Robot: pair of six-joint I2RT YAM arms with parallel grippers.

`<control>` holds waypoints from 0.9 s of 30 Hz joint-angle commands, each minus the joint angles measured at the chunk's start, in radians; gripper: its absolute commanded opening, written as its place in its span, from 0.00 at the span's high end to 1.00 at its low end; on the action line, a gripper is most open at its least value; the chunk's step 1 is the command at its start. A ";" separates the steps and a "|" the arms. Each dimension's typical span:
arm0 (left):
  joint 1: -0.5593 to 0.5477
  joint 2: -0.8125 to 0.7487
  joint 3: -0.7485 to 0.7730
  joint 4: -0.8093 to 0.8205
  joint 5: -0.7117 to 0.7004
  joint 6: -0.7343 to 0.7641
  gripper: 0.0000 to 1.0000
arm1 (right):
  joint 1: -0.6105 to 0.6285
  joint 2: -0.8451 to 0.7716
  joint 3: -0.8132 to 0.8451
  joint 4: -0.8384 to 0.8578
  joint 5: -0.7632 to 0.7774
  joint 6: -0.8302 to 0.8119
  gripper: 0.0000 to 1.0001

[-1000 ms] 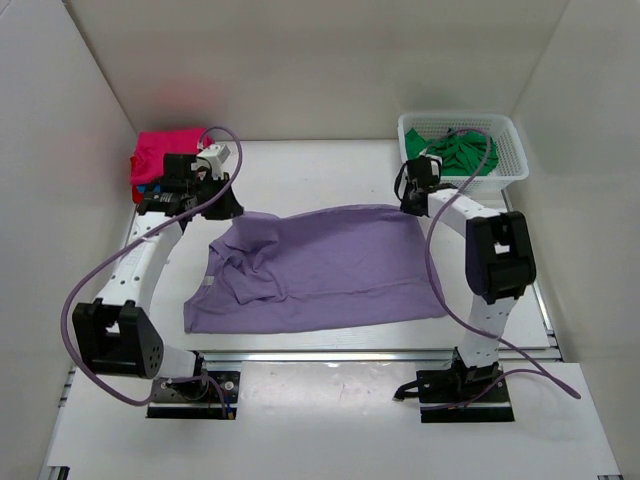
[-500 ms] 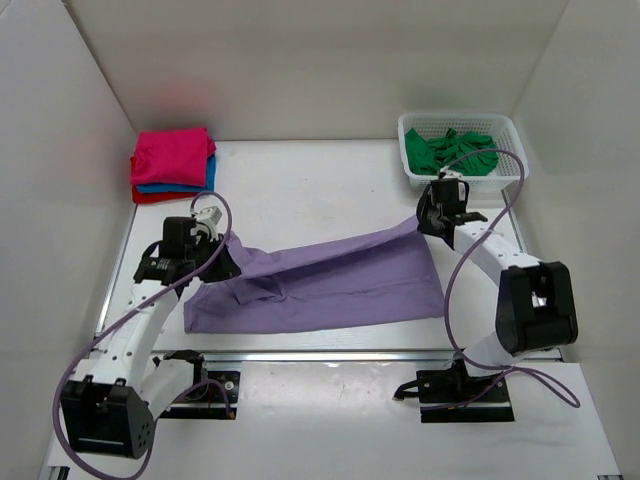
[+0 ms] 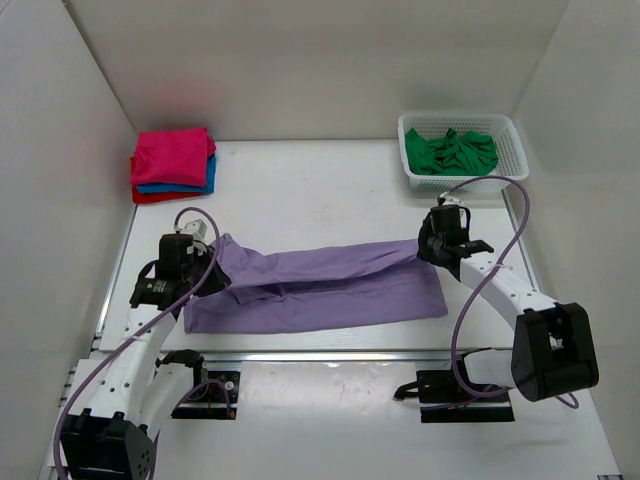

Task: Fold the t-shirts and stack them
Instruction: Fold the other side of the tshirt into a rectangle

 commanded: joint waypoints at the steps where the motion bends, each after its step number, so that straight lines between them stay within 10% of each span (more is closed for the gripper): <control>1: 0.007 -0.025 -0.023 -0.016 -0.067 -0.025 1.00 | 0.009 -0.054 -0.025 -0.001 0.006 0.023 1.00; 27: -0.097 -0.205 -0.181 -0.105 -0.050 -0.245 1.00 | 0.010 -0.044 -0.121 -0.054 0.002 0.036 1.00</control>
